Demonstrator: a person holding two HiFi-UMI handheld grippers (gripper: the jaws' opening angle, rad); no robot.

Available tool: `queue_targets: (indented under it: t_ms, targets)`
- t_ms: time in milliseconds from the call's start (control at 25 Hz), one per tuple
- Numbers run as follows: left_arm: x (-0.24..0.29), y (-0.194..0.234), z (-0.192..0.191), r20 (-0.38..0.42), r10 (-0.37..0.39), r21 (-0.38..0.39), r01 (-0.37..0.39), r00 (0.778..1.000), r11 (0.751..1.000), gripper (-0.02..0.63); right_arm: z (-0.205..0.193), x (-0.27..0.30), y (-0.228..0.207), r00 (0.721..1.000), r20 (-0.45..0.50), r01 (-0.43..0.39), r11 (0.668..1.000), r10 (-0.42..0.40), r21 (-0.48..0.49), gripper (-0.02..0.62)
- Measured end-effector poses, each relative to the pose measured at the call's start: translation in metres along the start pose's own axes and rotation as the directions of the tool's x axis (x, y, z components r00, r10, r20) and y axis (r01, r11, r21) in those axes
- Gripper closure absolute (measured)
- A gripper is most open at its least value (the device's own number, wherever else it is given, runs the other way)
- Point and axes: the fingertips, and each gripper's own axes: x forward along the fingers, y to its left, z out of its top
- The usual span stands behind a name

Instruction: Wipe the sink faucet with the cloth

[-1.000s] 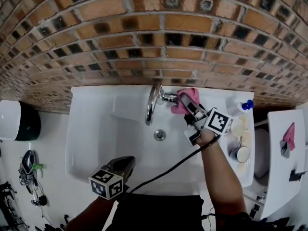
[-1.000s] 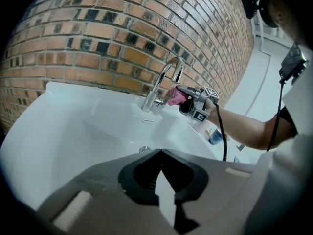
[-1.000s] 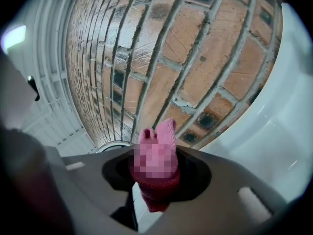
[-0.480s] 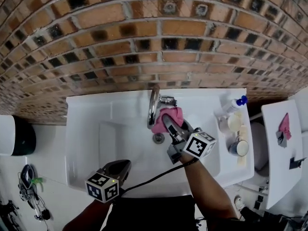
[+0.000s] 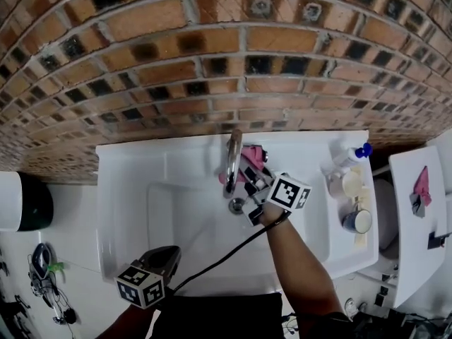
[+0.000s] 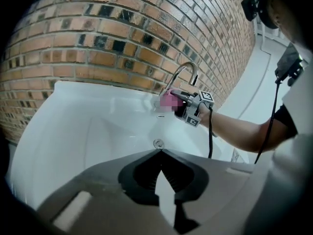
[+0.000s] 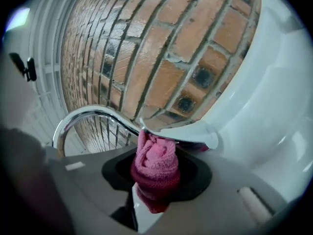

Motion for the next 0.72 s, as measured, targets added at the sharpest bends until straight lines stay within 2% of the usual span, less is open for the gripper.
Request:
queue_targets:
  t_ms: [80, 160, 240, 360, 440, 560, 720]
  targets:
    - [0.005, -0.006, 0.003, 0.001, -0.017, 0.002, 0.017, 1.0, 1.0, 0.601, 0.002, 0.003, 0.005, 0.997, 0.011, -0.077, 0.989, 0.076, 0.125, 0.448]
    - [0.012, -0.014, 0.009, 0.008, -0.037, 0.009, 0.037, 0.999, 0.999, 0.601, 0.006, 0.006, 0.008, 0.991, 0.018, -0.131, 0.972, 0.13, 0.195, 0.448]
    - [0.017, -0.021, 0.014, 0.014, -0.056, 0.012, 0.056, 0.998, 0.998, 0.601, 0.005, 0.003, 0.0, 0.993, 0.018, -0.121, 0.959, 0.121, 0.258, 0.448]
    - [0.022, -0.027, 0.018, 0.016, -0.068, 0.013, 0.068, 0.998, 0.998, 0.601, -0.001, -0.004, -0.022, 0.998, 0.026, -0.06, 0.939, 0.054, 0.339, 0.448]
    - [0.024, -0.028, 0.018, 0.014, -0.067, 0.013, 0.066, 0.998, 0.998, 0.601, -0.004, -0.007, -0.029, 0.999, 0.032, -0.043, 0.939, 0.034, 0.343, 0.448]
    - [0.025, -0.027, 0.017, 0.009, -0.058, 0.013, 0.058, 0.998, 0.998, 0.601, -0.007, -0.008, -0.032, 1.0, 0.013, -0.014, 0.958, 0.01, 0.287, 0.448]
    - [0.026, -0.027, 0.015, 0.011, -0.052, 0.004, 0.052, 0.999, 0.999, 0.601, -0.019, -0.013, -0.043, 0.993, -0.061, 0.115, 0.975, -0.105, 0.193, 0.448]
